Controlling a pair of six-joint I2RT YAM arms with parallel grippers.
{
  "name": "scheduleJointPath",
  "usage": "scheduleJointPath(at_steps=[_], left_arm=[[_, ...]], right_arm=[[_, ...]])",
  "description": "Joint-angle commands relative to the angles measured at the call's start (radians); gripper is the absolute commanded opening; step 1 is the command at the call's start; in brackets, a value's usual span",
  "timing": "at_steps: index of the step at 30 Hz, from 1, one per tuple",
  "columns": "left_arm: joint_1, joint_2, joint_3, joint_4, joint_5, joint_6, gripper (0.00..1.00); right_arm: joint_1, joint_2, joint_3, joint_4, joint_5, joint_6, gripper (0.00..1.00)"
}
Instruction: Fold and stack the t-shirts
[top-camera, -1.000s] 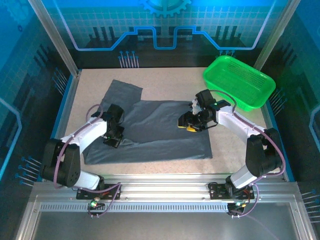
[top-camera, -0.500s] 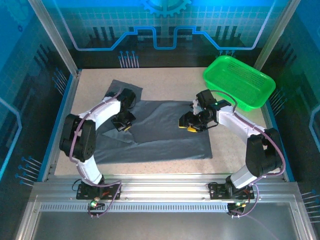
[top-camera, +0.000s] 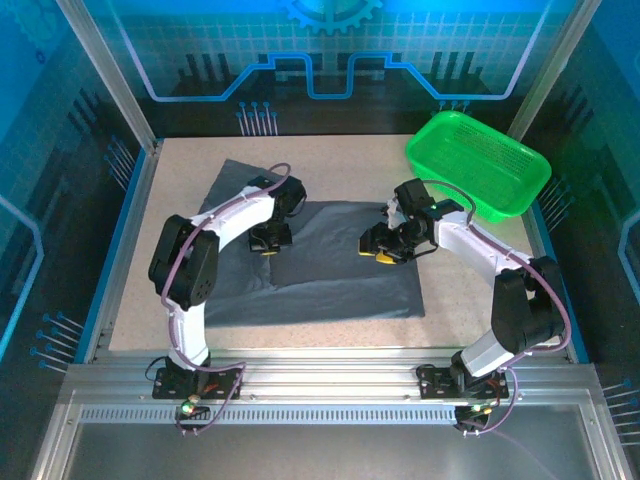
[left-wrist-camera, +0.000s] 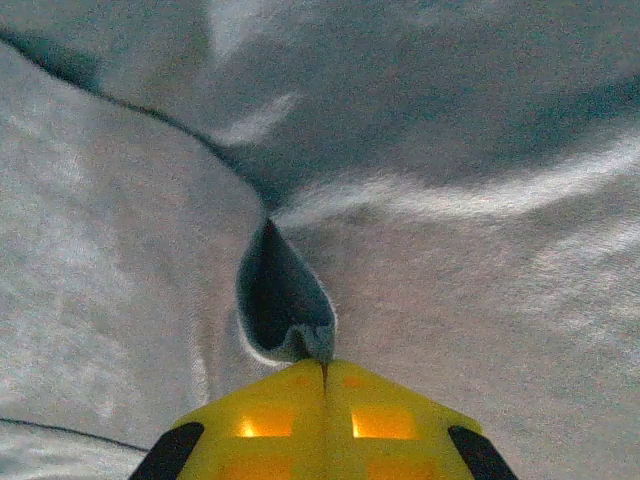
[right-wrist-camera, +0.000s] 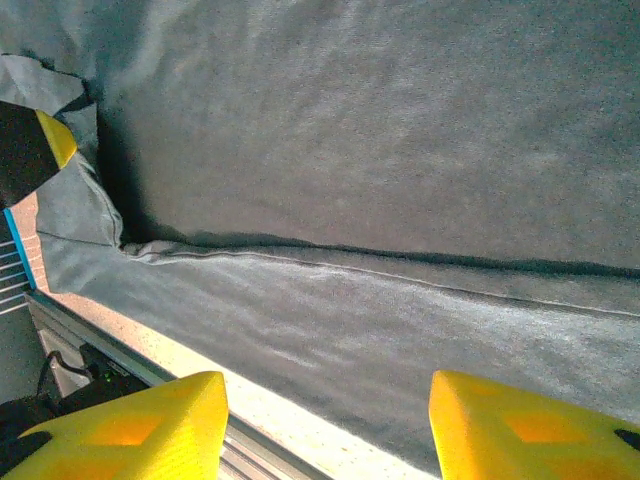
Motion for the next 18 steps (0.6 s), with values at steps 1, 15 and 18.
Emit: scheduleJointPath(at_steps=[1, 15, 18], left_arm=[[-0.01, 0.032, 0.031, -0.04, -0.053, 0.051, 0.0], [-0.011, -0.034, 0.05, -0.02, -0.152, -0.033, 0.52], [0.019, -0.144, -0.026, 0.001, -0.155, -0.072, 0.49]], right_arm=[[-0.01, -0.005, -0.004, -0.022, -0.029, 0.005, 0.56], [-0.032, -0.055, -0.042, -0.061, 0.132, 0.035, 0.53], [-0.049, -0.068, -0.076, -0.058, 0.209, 0.041, 0.5]])
